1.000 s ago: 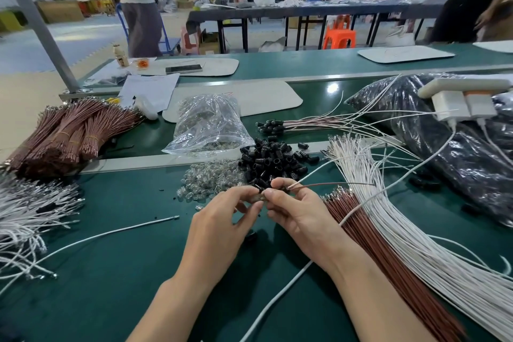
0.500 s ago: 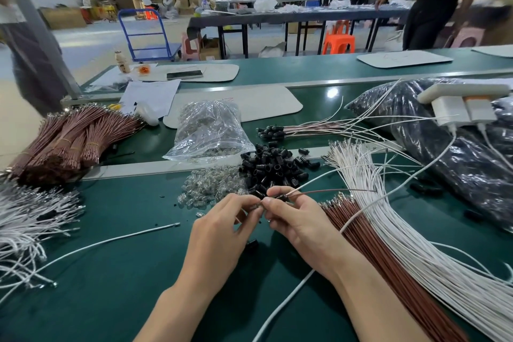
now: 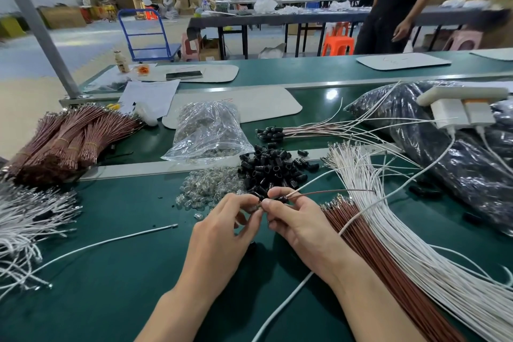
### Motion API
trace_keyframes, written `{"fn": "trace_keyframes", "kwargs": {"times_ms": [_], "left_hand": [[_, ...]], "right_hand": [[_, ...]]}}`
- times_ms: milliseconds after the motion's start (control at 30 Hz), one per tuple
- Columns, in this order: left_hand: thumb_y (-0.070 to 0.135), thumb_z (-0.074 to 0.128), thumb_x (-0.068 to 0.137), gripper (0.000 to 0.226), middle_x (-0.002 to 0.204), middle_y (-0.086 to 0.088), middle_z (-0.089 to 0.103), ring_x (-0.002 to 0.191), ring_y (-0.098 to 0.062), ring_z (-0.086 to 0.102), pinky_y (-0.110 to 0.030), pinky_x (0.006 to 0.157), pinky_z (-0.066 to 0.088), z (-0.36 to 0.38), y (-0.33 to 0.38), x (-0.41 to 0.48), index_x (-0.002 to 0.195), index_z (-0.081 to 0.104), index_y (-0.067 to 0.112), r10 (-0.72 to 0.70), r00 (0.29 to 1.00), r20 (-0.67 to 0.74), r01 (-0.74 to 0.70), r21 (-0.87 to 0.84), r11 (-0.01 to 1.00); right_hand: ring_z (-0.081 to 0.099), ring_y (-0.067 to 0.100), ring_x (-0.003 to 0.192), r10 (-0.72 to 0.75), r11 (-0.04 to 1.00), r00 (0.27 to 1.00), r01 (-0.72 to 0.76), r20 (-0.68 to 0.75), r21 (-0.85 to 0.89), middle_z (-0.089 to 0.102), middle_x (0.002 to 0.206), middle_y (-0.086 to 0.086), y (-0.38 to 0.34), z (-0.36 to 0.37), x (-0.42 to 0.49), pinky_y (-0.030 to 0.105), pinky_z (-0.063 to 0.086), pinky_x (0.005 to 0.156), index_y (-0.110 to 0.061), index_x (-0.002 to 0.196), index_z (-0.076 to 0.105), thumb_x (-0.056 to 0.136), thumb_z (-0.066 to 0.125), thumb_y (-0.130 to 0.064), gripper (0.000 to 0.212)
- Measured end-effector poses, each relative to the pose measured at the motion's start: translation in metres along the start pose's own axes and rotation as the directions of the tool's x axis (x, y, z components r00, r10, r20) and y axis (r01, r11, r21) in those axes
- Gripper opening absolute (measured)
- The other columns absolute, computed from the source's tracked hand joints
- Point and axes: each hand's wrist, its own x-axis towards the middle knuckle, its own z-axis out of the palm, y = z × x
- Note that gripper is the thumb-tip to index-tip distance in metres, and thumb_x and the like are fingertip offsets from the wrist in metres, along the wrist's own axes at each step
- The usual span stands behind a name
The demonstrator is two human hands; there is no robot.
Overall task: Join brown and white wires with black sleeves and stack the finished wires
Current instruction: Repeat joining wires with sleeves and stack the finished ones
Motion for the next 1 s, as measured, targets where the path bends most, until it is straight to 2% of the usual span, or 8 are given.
{"fn": "trace_keyframes", "kwargs": {"times_ms": [200,367,433,533,633,700,900,1000], "left_hand": [[0.034,0.067,0.092,0.009,0.091,0.020,0.063,0.078,-0.002,0.061,-0.037,0.065,0.056,0.000,-0.003,0.001,0.100,0.062,0.036,0.022,1.000,0.005,-0.022,-0.039,0.999],[0.046,0.061,0.092,0.011,0.090,0.020,0.066,0.077,-0.006,0.064,-0.033,0.069,0.055,0.001,-0.002,0.001,0.100,0.059,0.040,-0.008,0.999,-0.048,0.002,-0.105,0.994],[0.046,0.060,0.090,0.012,0.091,0.020,0.067,0.077,-0.009,0.065,-0.031,0.071,0.054,0.000,-0.005,0.002,0.101,0.059,0.041,-0.042,0.997,-0.069,0.032,-0.135,0.990],[0.046,0.060,0.092,0.012,0.095,0.020,0.067,0.079,-0.009,0.065,-0.027,0.073,0.052,-0.001,-0.008,0.002,0.101,0.061,0.038,-0.056,0.994,-0.090,0.042,-0.150,0.988],[0.047,0.062,0.095,0.009,0.096,0.022,0.066,0.080,-0.007,0.064,-0.024,0.073,0.051,0.000,-0.010,0.002,0.101,0.060,0.041,-0.057,0.994,-0.093,0.043,-0.149,0.988],[0.051,0.063,0.095,0.013,0.096,0.023,0.066,0.080,-0.007,0.064,-0.022,0.072,0.051,0.001,-0.010,0.002,0.102,0.058,0.042,-0.056,0.994,-0.089,0.042,-0.150,0.988],[0.049,0.061,0.094,0.011,0.095,0.023,0.066,0.081,-0.007,0.064,-0.014,0.071,0.049,0.002,-0.010,0.003,0.103,0.058,0.043,-0.054,0.995,-0.087,0.039,-0.168,0.985],[0.049,0.060,0.094,0.009,0.095,0.022,0.067,0.083,-0.008,0.065,-0.015,0.071,0.049,0.001,-0.011,0.003,0.101,0.060,0.042,-0.062,0.994,-0.085,0.045,-0.191,0.981]], "right_hand": [[0.063,0.009,0.065,0.016,1.000,1.000,-0.016,-0.008,-0.008,0.070,0.075,0.004,-0.001,0.001,-0.001,0.020,0.054,0.061,-0.011,0.103,0.064,0.090,0.068,0.000,0.018],[0.069,0.014,0.071,0.037,0.997,0.999,-0.037,0.000,0.071,0.072,0.084,0.008,-0.003,0.004,0.000,0.023,0.057,0.062,-0.012,0.124,0.056,0.085,0.074,-0.015,0.043],[0.070,0.017,0.071,0.050,0.992,0.999,-0.048,-0.018,0.114,0.072,0.085,0.008,-0.006,0.006,0.000,0.025,0.058,0.061,-0.011,0.121,0.057,0.078,0.074,-0.027,0.049],[0.070,0.017,0.069,0.068,0.986,0.995,-0.056,-0.068,0.155,0.071,0.083,0.009,-0.010,0.006,0.001,0.026,0.058,0.057,-0.009,0.111,0.066,0.080,0.070,-0.036,0.042],[0.070,0.016,0.069,0.074,0.983,0.995,-0.062,-0.064,0.174,0.071,0.083,0.007,-0.012,0.004,-0.002,0.025,0.057,0.055,-0.008,0.109,0.070,0.096,0.061,-0.024,0.023],[0.069,0.015,0.071,0.070,0.984,0.996,-0.061,-0.052,0.170,0.070,0.084,0.006,-0.013,0.003,-0.004,0.025,0.057,0.057,-0.007,0.112,0.071,0.098,0.059,-0.017,0.020],[0.071,0.014,0.073,0.051,0.980,0.998,-0.045,-0.025,0.192,0.073,0.088,0.007,-0.013,0.004,-0.003,0.024,0.058,0.059,-0.009,0.109,0.074,0.090,0.065,-0.013,0.022],[0.072,0.015,0.081,0.045,0.980,0.999,-0.042,-0.010,0.194,0.074,0.099,0.008,-0.013,0.003,-0.003,0.026,0.059,0.062,-0.013,0.108,0.076,0.081,0.069,-0.016,0.028]]}}
